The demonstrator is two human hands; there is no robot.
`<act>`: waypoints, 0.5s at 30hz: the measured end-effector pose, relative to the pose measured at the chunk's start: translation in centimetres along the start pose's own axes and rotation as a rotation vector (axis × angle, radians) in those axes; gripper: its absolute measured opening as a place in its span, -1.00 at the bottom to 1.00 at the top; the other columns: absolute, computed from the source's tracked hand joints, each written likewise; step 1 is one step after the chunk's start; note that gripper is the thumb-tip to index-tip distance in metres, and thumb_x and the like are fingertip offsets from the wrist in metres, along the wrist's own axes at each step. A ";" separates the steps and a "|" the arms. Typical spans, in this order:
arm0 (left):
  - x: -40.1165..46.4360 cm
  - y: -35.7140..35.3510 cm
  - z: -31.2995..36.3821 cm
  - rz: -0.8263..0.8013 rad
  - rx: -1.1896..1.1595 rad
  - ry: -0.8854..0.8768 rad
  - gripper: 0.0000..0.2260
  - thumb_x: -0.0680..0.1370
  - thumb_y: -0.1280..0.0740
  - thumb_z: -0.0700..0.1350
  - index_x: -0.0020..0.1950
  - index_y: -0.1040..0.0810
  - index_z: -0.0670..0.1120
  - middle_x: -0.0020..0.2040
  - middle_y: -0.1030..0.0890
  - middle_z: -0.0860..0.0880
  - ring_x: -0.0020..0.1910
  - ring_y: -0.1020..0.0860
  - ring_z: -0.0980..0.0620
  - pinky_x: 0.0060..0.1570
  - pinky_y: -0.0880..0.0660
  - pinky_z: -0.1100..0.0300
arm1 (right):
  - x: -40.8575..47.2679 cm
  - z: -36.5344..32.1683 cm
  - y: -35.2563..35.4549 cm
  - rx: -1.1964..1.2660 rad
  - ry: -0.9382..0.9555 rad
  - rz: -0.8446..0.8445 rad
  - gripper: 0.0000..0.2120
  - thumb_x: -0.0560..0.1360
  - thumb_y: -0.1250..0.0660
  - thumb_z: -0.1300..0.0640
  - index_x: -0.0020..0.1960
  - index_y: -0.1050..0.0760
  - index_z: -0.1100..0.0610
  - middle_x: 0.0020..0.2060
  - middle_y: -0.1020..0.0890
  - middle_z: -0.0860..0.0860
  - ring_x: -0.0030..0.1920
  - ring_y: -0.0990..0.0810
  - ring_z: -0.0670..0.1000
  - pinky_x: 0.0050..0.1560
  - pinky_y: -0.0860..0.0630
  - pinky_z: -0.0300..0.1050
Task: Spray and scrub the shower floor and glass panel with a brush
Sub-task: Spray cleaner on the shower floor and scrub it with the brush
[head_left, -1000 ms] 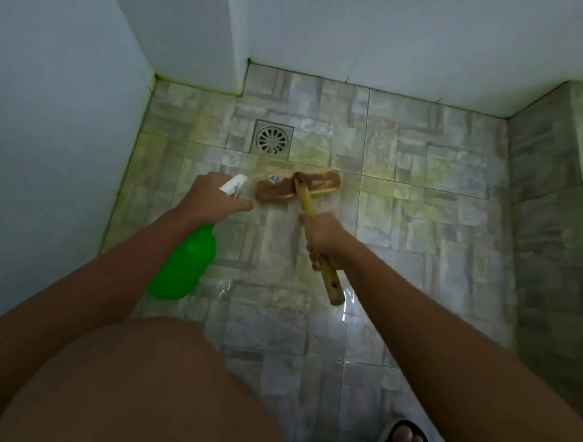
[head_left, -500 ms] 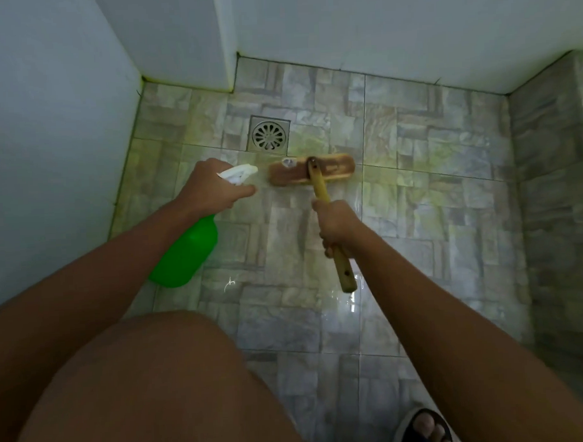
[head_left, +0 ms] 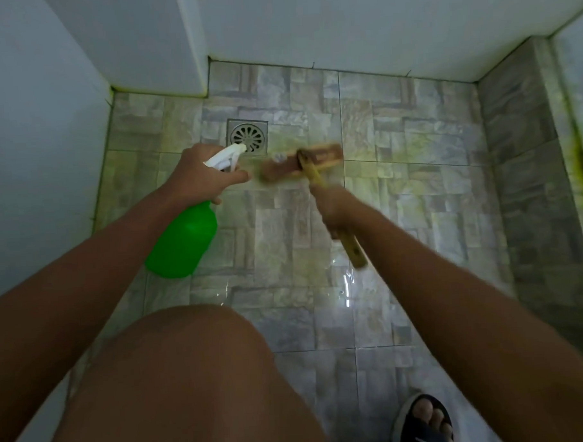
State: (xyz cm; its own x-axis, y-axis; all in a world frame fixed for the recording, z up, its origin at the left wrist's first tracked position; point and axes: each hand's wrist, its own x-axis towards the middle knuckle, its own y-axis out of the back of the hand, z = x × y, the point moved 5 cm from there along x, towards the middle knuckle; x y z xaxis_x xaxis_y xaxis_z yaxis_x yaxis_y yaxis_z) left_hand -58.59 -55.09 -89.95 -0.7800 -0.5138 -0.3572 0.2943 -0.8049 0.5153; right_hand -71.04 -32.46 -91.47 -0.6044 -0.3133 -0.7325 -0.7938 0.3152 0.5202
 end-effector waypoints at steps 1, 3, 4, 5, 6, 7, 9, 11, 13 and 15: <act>-0.1 0.0 0.2 0.001 0.013 -0.002 -0.69 0.44 -0.60 -0.01 0.09 -0.73 -0.13 0.08 -0.72 -0.26 -0.06 -0.73 -0.24 -0.31 -0.69 -0.21 | 1.4 -2.3 0.6 -0.004 0.027 -0.001 -0.71 0.69 -0.06 -0.02 -0.05 -0.38 0.15 -0.24 -0.45 0.13 -0.41 -0.45 0.07 -0.48 -0.47 -0.15; -0.3 0.0 0.3 0.006 0.029 -0.005 -0.71 0.46 -0.60 -0.05 0.06 -0.71 -0.21 0.01 -0.71 -0.31 -0.16 -0.72 -0.26 -0.34 -0.67 -0.21 | 2.9 -5.3 1.3 0.025 0.058 -0.012 -0.73 0.70 -0.04 0.03 -0.03 -0.37 0.18 -0.28 -0.45 0.15 -0.45 -0.46 0.09 -0.42 -0.52 -0.06; -0.4 0.0 0.4 0.014 0.029 -0.011 -0.73 0.47 -0.60 -0.06 0.04 -0.71 -0.20 -0.01 -0.70 -0.31 -0.21 -0.71 -0.23 -0.35 -0.67 -0.20 | 3.0 -5.8 1.2 0.044 0.054 -0.018 -0.71 0.69 -0.04 0.00 -0.01 -0.37 0.19 -0.31 -0.45 0.15 -0.46 -0.46 0.08 -0.41 -0.53 -0.03; -0.5 0.0 0.5 0.018 0.032 -0.019 -0.76 0.47 -0.60 -0.07 0.02 -0.71 -0.18 -0.04 -0.70 -0.31 -0.27 -0.69 -0.16 -0.36 -0.67 -0.19 | 2.7 -5.3 0.8 0.062 0.050 -0.025 -0.70 0.69 -0.04 -0.02 0.00 -0.38 0.19 -0.31 -0.46 0.14 -0.46 -0.46 0.08 -0.40 -0.53 -0.02; -0.6 -0.2 0.6 0.011 0.036 -0.032 -0.80 0.47 -0.60 -0.07 -0.02 -0.71 -0.16 -0.08 -0.69 -0.30 -0.31 -0.66 -0.07 -0.36 -0.67 -0.19 | 1.8 -4.1 0.2 0.066 0.050 -0.027 -0.68 0.69 -0.06 -0.05 -0.02 -0.40 0.17 -0.30 -0.47 0.11 -0.43 -0.46 0.07 -0.39 -0.53 -0.03; -0.7 -0.3 0.7 -0.002 0.042 -0.043 -0.84 0.47 -0.59 -0.08 -0.05 -0.71 -0.12 -0.13 -0.68 -0.27 -0.33 -0.63 0.01 -0.36 -0.67 -0.17 | 0.3 -2.1 -0.7 0.086 0.036 -0.028 -0.66 0.68 -0.07 -0.09 -0.04 -0.42 0.15 -0.29 -0.48 0.09 -0.41 -0.47 0.06 -0.42 -0.51 -0.06; -0.9 -0.7 1.1 -0.025 0.062 -0.057 -0.85 0.49 -0.58 -0.09 -0.02 -0.73 -0.11 -0.14 -0.68 -0.25 -0.34 -0.59 0.10 -0.35 -0.68 -0.11 | -3.6 3.1 -2.7 0.131 -0.053 -0.038 -0.58 0.65 -0.06 -0.21 0.01 -0.41 0.15 -0.25 -0.51 0.09 -0.38 -0.48 0.06 -0.48 -0.45 -0.14; -0.8 -1.1 1.6 -0.033 0.075 -0.081 -0.73 0.49 -0.58 -0.09 0.00 -0.69 -0.28 -0.18 -0.65 -0.30 -0.31 -0.58 0.06 -0.36 -0.68 -0.02 | -7.7 7.7 -3.8 0.126 -0.160 -0.057 -0.47 0.62 -0.04 -0.29 0.10 -0.38 0.20 -0.18 -0.51 0.12 -0.37 -0.49 0.09 -0.51 -0.44 -0.14; -0.5 -1.7 2.3 -0.054 0.086 -0.099 -0.67 0.48 -0.58 -0.10 -0.03 -0.63 -0.36 -0.22 -0.62 -0.31 -0.29 -0.58 -0.03 -0.38 -0.67 -0.02 | -10.0 10.4 -4.3 0.110 -0.224 -0.071 -0.42 0.60 -0.03 -0.31 0.15 -0.38 0.22 -0.14 -0.51 0.14 -0.37 -0.47 0.08 -0.49 -0.46 -0.13; -0.1 -2.5 3.0 -0.082 0.111 -0.119 -0.68 0.47 -0.59 -0.10 -0.04 -0.63 -0.34 -0.13 -0.64 -0.39 -0.28 -0.59 -0.07 -0.38 -0.65 -0.11 | -9.6 10.3 -4.2 0.117 -0.228 -0.065 -0.44 0.61 -0.04 -0.30 0.17 -0.37 0.21 -0.15 -0.50 0.12 -0.37 -0.46 0.07 -0.49 -0.45 -0.14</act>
State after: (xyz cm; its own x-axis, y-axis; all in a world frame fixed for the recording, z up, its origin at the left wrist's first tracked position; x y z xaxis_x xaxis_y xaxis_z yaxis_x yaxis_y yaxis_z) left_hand -60.90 -52.12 -88.81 -0.8606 -0.4037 -0.3104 0.1691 -0.8015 0.5735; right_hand -61.20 -21.53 -91.10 -0.5106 -0.1306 -0.8498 -0.8095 0.4061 0.4240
